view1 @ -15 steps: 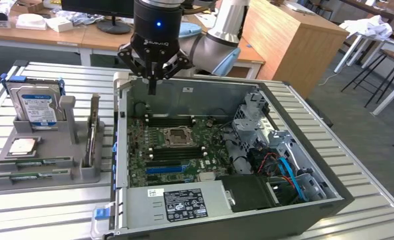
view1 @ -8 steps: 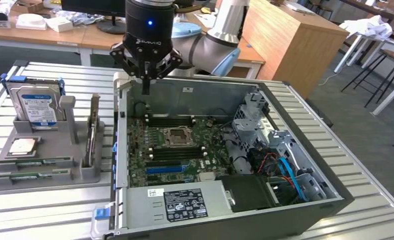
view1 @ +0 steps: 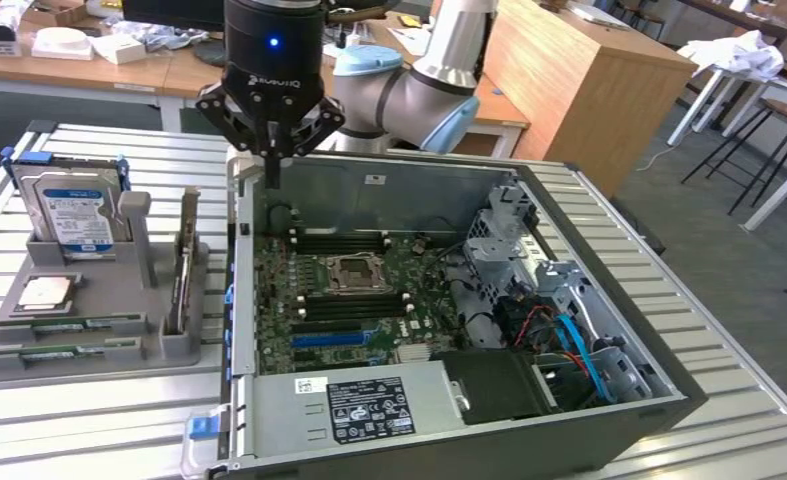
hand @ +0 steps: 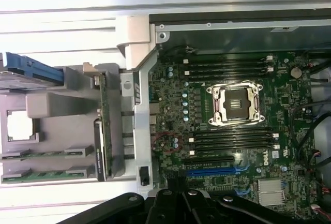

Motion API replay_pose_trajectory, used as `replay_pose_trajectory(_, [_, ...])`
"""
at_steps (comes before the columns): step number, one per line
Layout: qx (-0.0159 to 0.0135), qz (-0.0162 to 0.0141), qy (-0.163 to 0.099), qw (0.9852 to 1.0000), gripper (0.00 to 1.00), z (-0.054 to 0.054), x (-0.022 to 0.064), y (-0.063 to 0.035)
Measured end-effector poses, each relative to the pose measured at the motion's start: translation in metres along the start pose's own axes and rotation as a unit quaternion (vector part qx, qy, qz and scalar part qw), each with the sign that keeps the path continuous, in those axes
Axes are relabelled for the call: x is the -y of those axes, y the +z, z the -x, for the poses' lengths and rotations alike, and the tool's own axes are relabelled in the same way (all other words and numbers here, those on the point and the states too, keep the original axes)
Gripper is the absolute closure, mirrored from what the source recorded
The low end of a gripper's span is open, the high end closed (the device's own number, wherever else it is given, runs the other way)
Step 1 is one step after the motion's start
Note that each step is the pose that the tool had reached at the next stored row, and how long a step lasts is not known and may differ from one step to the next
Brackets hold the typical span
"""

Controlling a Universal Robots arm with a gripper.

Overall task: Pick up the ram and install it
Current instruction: 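Reach for the ram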

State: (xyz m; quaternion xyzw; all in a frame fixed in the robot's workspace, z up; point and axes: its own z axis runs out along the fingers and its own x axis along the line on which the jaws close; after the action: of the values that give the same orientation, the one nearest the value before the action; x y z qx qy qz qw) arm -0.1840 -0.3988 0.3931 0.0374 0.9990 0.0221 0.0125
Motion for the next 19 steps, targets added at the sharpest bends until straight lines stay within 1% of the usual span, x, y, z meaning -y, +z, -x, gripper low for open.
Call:
replay_pose_trajectory(11, [0.0000,0.0000,0.000,1.0000,0.90,-0.023,0.0016,-0.0005])
replay_pose_trajectory(14, [0.0000,0.0000,0.000,1.0000,0.90,-0.036,0.0026,-0.0007])
replay_pose_trajectory(15, [0.0000,0.0000,0.000,1.0000,0.90,-0.038,0.0027,-0.0008])
replay_pose_trajectory(16, [-0.0001,0.0000,0.000,1.0000,0.90,-0.042,0.0031,-0.0009])
replay_pose_trajectory(19, [0.0000,0.0000,0.000,1.0000,0.90,-0.050,0.0036,-0.0010])
